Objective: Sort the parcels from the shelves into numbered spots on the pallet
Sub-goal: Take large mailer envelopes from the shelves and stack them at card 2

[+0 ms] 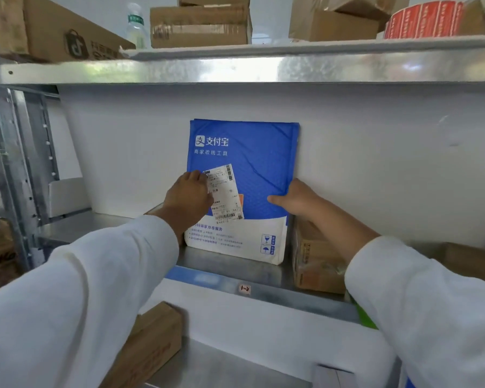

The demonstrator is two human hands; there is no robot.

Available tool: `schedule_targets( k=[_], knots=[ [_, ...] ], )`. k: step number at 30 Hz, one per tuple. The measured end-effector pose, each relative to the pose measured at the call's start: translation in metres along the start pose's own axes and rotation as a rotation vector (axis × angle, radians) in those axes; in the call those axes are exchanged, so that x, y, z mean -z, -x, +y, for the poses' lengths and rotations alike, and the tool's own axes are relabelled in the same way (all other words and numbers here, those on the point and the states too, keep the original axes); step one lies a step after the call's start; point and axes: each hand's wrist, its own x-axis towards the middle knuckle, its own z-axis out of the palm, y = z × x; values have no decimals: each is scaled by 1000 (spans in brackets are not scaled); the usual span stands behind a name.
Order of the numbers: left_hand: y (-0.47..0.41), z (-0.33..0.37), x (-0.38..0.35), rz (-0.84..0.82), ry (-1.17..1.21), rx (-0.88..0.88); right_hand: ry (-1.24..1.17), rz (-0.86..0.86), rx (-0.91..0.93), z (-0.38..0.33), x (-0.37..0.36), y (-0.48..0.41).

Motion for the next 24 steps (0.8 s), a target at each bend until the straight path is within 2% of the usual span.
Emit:
schedule_targets(
  k=[2, 4, 6, 8, 10, 15, 18, 24],
  knots=[
    [-16, -3, -3, 91, 61, 78, -86, -47, 40, 5, 0, -10],
    [-30, -7, -5, 118, 246, 231, -199, -86, 52, 10, 1, -16],
    [-40, -9, -10, 31, 515, 418, -278, -118, 10, 14, 3, -19],
    [-42, -11, -19, -80, 643, 516, -354, -139, -34, 18, 2, -19],
    [-40, -17, -27, -79, 667, 512, -408, -127, -37, 20, 0, -18],
    [-30, -23, -29, 86, 791, 485, -437, 38, 44, 18, -2, -11],
    [-23, -19, -13, 156, 824, 425, -441, 132, 97, 14, 7, -4],
    [-5, -23, 27, 261, 820, 312, -344, 190, 157, -9, 22, 18]
  ],
)
